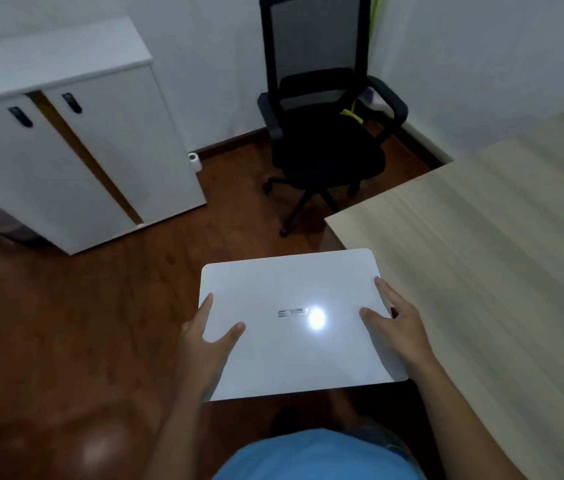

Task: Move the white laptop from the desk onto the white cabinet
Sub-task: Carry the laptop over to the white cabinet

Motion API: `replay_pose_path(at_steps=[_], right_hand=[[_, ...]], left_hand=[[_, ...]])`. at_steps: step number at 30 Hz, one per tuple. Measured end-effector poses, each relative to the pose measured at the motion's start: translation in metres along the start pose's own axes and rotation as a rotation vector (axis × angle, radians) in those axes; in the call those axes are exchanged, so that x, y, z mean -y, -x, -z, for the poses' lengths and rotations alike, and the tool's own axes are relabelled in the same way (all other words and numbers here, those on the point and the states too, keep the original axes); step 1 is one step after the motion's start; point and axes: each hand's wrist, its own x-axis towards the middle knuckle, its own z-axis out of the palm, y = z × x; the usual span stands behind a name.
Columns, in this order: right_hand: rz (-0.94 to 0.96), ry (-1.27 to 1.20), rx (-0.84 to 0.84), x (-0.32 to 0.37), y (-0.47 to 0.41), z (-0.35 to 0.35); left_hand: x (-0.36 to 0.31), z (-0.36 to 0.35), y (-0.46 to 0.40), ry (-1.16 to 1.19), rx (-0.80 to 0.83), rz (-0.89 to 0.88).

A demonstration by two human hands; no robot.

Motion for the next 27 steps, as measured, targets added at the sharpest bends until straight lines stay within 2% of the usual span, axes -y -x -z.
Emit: replay_pose_path(at_steps=[11, 24, 27], right_hand=[[0.069, 0.064, 0.224, 0.080, -0.073, -0.158], [0.067, 0.148, 0.405, 0.221, -0.242, -0.356], [0.069, 0.167, 0.426, 0.246, -0.266, -0.407]], left_hand=[[0.024, 0.107, -0.059, 0.103, -0.293, 0.120], [0.000, 0.199, -0.235, 0.091, -0.556, 0.277], [0.002, 0.236, -0.275, 0.033, -0.600, 0.246]])
